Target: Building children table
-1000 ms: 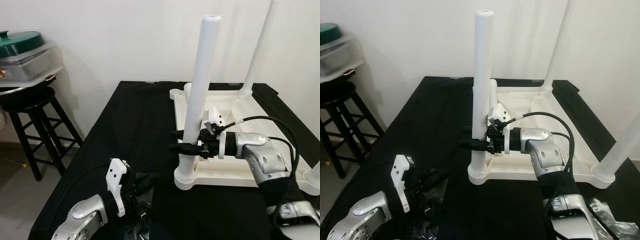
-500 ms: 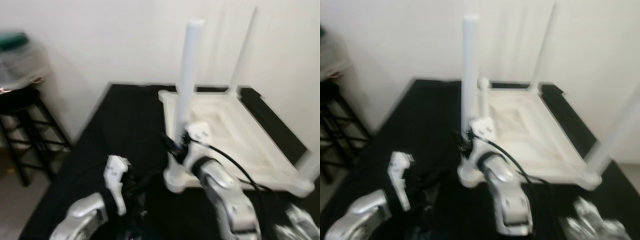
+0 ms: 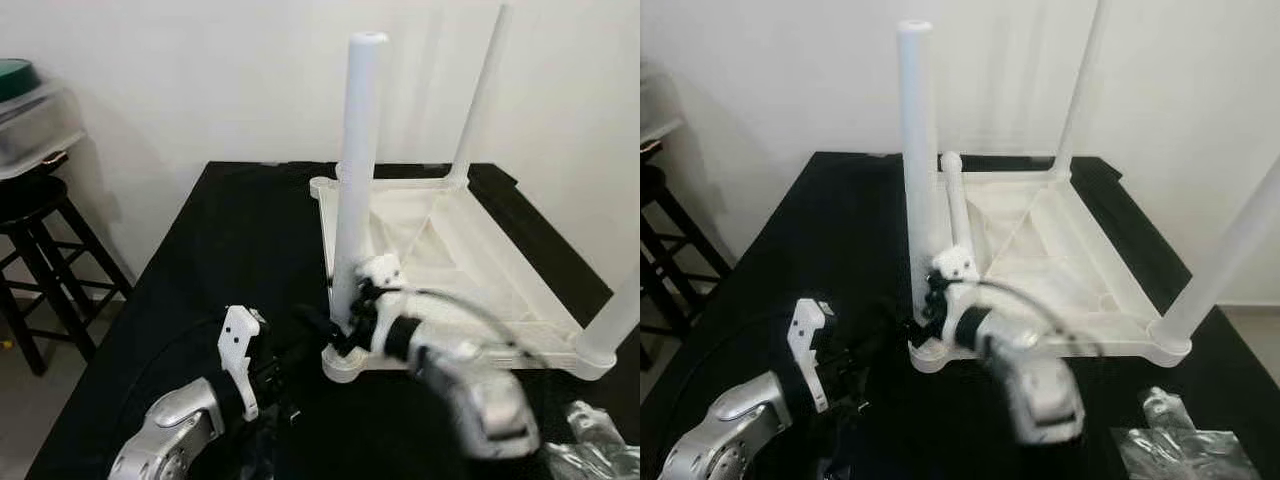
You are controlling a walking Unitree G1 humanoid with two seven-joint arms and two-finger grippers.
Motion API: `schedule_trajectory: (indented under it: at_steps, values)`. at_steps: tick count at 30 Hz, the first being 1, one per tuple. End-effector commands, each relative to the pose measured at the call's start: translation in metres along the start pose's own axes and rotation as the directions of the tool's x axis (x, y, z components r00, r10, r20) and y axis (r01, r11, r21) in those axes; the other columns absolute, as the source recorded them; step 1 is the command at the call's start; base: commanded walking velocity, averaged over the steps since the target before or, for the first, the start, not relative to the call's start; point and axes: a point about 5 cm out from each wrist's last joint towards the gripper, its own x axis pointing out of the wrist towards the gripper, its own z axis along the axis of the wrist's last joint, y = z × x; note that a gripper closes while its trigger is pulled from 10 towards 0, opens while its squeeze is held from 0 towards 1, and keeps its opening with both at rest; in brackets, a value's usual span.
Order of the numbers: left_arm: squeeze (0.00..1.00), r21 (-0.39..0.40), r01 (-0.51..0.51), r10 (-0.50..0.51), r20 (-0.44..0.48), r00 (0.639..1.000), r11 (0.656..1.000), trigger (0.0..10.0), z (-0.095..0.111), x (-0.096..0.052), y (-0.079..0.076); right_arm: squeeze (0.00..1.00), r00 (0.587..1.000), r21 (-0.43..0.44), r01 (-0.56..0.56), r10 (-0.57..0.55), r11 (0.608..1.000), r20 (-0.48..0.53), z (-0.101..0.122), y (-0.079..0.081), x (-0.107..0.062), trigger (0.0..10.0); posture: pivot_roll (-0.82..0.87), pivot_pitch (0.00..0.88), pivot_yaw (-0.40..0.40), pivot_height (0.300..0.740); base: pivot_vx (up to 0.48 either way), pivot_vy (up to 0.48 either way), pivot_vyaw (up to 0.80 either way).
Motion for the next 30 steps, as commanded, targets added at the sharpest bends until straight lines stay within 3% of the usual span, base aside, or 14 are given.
schedule_trajectory:
  at_steps: [1,2,4,8,9,14,15,27,30]
  values:
    - [0.0,0.0,-0.005,0.005,-0.019,1.0,1.0,10.0,-0.004,0.0,0.001,0.0,0.995,-0.001,-0.101,0.101,0.995,-0.021,-0.007,-0.004,-0.005,10.0,-0.12,0.0,-0.028,0.74,0.0,0.0,0.0]
    - [0.0,0.0,-0.005,0.005,-0.019,1.0,1.0,10.0,-0.004,0.0,0.001,0.0,0.995,-0.001,-0.101,0.101,0.995,-0.021,-0.007,-0.004,-0.005,10.0,-0.12,0.0,-0.028,0.74,0.0,0.0,0.0]
    - [0.0,0.0,-0.006,0.006,-0.019,1.0,1.0,10.0,-0.005,0.0,0.0,0.0,0.972,-0.033,-0.224,0.221,0.974,-0.077,-0.007,-0.014,-0.013,10.0,-0.11,0.0,-0.031,0.74,0.0,0.0,0.0]
    - [0.0,0.0,-0.006,0.006,-0.019,1.0,1.0,10.0,-0.005,0.0,0.0,0.0,0.968,-0.031,-0.239,0.236,0.97,-0.085,-0.007,-0.015,-0.014,10.0,-0.11,0.0,-0.031,0.74,0.0,0.0,0.0]
    - [0.0,0.002,-0.008,0.009,-0.019,1.0,1.0,10.0,-0.005,0.0,0.0,0.0,0.966,-0.024,-0.241,0.237,0.97,-0.106,-0.008,-0.031,-0.013,10.0,-0.1,0.0,-0.035,0.74,0.0,0.0,0.0]
    - [0.0,0.004,-0.012,0.012,-0.021,1.0,1.0,10.0,-0.005,-0.002,0.0,0.0,0.96,0.011,-0.258,0.257,0.966,-0.114,-0.009,-0.049,-0.012,10.0,-0.09,0.0,-0.034,0.74,0.0,0.0,0.0]
    - [0.0,0.003,-0.012,0.012,-0.021,1.0,1.0,10.0,-0.005,-0.002,0.0,0.0,0.958,0.026,-0.265,0.266,0.964,-0.11,-0.01,-0.052,-0.012,0.0,-0.09,0.0,-0.034,0.74,0.0,0.0,0.0]
    - [0.0,0.001,-0.011,0.011,-0.024,1.0,1.0,10.0,-0.006,-0.004,-0.001,0.0,0.951,0.048,-0.289,0.293,0.956,-0.099,-0.017,-0.056,-0.018,0.0,-0.08,0.0,-0.03,0.74,0.0,0.0,0.0]
    - [0.0,0.0,-0.011,0.011,-0.024,1.0,1.0,10.0,-0.006,-0.005,-0.001,0.0,0.962,0.036,-0.255,0.257,0.966,-0.089,-0.019,-0.054,-0.023,0.0,-0.09,0.0,-0.023,0.74,0.0,0.0,0.0]
